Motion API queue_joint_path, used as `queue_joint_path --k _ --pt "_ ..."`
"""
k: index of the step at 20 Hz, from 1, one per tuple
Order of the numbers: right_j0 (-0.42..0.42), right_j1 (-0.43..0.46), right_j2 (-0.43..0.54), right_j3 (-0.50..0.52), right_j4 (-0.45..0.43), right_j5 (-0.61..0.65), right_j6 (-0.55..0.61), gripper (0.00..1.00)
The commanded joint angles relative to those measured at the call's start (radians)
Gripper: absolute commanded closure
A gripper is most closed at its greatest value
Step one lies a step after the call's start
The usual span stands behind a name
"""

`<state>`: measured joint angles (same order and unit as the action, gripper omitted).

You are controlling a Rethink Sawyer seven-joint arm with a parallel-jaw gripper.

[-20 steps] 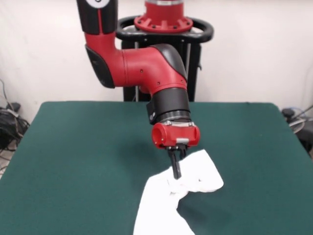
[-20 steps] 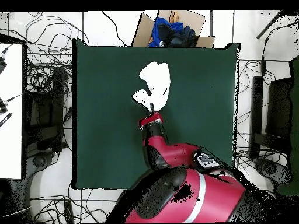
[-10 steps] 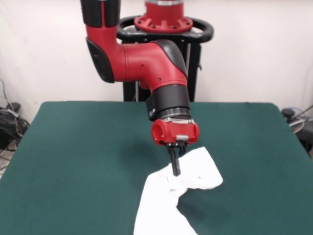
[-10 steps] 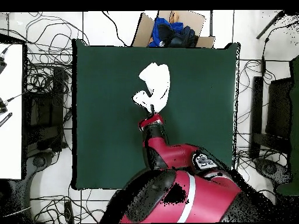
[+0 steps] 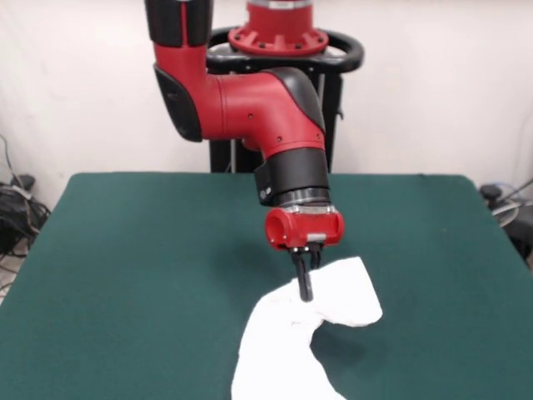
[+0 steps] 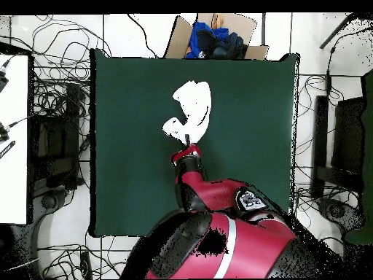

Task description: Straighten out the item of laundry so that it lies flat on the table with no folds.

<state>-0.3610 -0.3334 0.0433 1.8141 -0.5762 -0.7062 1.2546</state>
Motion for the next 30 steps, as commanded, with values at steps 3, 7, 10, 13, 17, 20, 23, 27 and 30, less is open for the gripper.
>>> queue_joint_path --k 3,7,10,13,17,20,23,27,30 --pt "0.045 0.005 -0.025 -0.003 0.012 0.234 0.141 1.00" --pt "0.052 -0.002 -0.028 -0.005 0.012 0.270 0.135 0.00" --pt "0.057 -0.009 -0.027 -0.005 0.013 0.296 0.134 0.00" --pt "0.057 -0.020 -0.021 -0.005 0.009 0.329 0.135 0.00" --pt "0.058 -0.040 -0.011 -0.004 0.007 0.391 0.133 0.00" --pt "0.054 -0.101 0.010 0.013 0.013 0.488 0.122 0.00" --pt "0.031 -0.196 0.047 0.044 0.028 0.639 0.096 0.00" --pt "0.009 -0.282 0.097 0.061 0.056 0.811 0.064 0.00" --pt "0.005 -0.316 0.118 0.059 0.072 0.920 0.046 0.00"
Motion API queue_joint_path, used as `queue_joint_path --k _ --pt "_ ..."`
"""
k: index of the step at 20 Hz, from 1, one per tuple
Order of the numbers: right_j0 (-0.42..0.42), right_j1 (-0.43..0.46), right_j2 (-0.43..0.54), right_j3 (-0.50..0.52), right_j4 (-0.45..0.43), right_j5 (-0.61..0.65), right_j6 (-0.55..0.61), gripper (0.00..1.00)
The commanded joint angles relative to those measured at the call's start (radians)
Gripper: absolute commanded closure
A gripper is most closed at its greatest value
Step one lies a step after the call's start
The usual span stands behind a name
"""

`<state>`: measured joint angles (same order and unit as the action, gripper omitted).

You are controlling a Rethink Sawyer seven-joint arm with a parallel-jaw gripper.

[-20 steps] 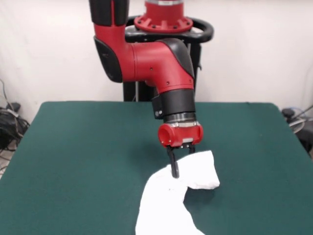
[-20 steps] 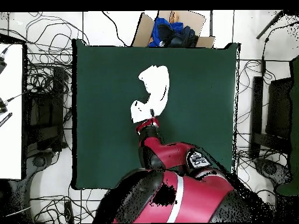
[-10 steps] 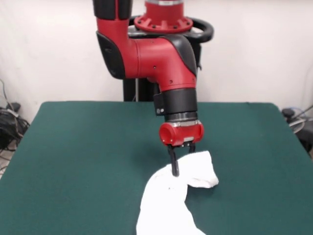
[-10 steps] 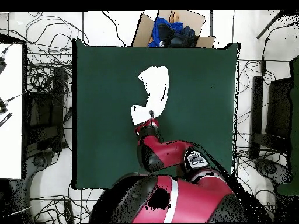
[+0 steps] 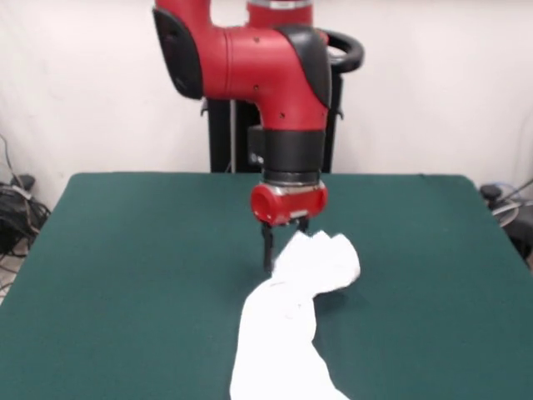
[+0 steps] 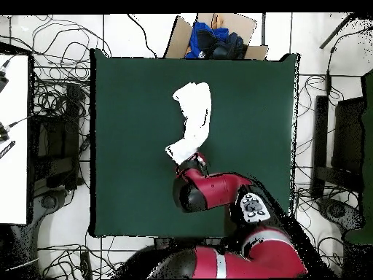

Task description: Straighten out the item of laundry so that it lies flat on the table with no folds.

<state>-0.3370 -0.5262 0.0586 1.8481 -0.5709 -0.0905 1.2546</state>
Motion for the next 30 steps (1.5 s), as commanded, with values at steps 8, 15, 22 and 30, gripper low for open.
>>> queue_joint_path --k 8,15,22,30 --pt "-0.020 -0.146 0.116 0.014 0.039 0.384 0.069 0.00" --pt "-0.121 -0.177 0.242 0.071 0.048 0.218 0.132 0.00" --pt "-0.199 -0.090 0.341 0.070 0.058 0.227 0.123 0.00" --pt "-0.194 -0.037 0.326 0.036 0.087 0.385 0.078 0.00"
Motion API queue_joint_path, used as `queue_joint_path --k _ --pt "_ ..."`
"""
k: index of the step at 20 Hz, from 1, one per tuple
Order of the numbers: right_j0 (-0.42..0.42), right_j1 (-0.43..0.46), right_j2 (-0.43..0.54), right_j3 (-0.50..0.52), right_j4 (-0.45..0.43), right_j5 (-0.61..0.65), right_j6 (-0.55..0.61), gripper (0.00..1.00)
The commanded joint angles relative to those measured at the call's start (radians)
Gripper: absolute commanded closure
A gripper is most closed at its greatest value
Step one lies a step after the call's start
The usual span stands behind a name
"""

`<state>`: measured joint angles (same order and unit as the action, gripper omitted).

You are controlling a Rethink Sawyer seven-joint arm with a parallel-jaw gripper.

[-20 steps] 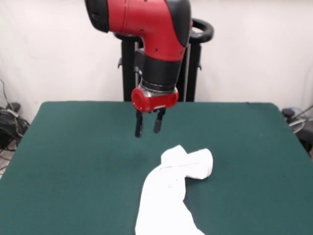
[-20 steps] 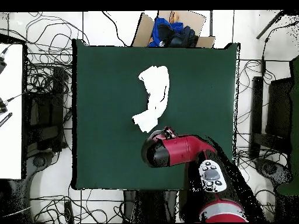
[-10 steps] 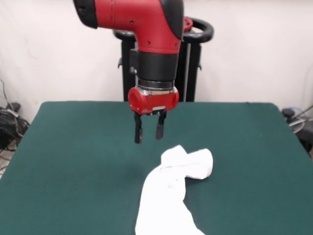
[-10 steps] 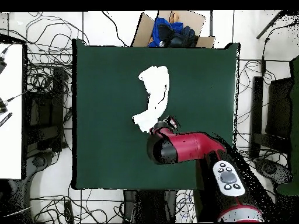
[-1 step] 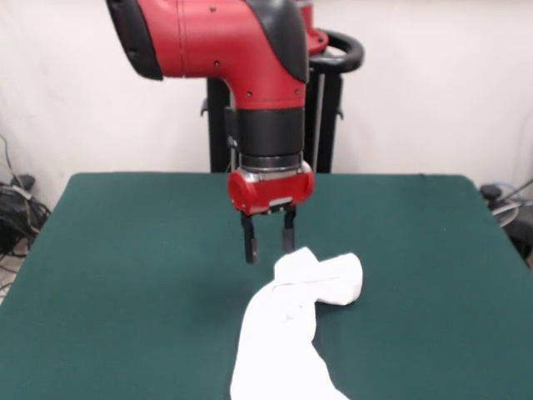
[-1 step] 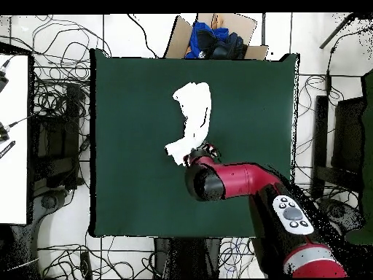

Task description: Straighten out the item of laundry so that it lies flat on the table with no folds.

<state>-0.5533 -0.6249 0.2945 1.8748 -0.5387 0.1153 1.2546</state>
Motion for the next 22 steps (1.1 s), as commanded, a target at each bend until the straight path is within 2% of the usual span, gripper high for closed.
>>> queue_joint_path --k 1,4,9,14,22 --pt "0.031 0.064 0.077 0.003 0.055 0.210 0.070 0.00" --pt "0.050 0.059 0.047 -0.012 0.060 0.303 0.048 0.00" --pt "0.048 0.078 0.036 -0.026 0.042 0.320 0.063 0.00" --pt "0.040 0.124 0.011 0.008 -0.006 0.234 0.108 0.00" --pt "0.028 0.235 0.006 -0.020 -0.037 0.122 0.119 0.00"
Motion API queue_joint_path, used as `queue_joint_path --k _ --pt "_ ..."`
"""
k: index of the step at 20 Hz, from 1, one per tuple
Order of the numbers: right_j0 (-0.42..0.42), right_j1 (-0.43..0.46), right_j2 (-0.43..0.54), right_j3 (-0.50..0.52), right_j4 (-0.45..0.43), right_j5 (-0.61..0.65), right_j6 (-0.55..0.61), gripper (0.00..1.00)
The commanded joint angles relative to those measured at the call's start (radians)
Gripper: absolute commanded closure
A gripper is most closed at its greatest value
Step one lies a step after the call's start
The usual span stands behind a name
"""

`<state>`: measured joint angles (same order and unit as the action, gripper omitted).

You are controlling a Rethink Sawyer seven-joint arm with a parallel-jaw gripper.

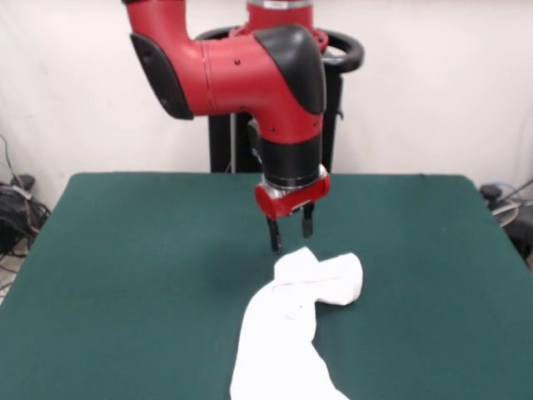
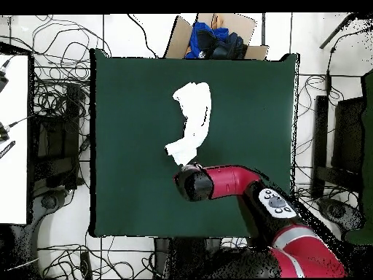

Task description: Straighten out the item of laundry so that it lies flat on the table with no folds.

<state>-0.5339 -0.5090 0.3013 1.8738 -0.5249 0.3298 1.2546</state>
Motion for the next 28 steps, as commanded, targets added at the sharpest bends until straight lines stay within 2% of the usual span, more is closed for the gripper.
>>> queue_joint_path --k 1,6,14,22,28 --pt "0.009 0.128 -0.003 -0.020 -0.052 -0.100 0.119 0.00" --pt "0.013 0.186 -0.026 -0.043 -0.063 -0.144 0.122 0.00" --pt "0.037 0.215 -0.062 -0.077 -0.066 -0.159 0.128 0.00" --pt "0.053 0.163 -0.082 -0.044 -0.079 -0.316 0.171 0.00" --pt "0.068 0.088 -0.090 0.000 -0.064 -0.302 0.160 0.00"
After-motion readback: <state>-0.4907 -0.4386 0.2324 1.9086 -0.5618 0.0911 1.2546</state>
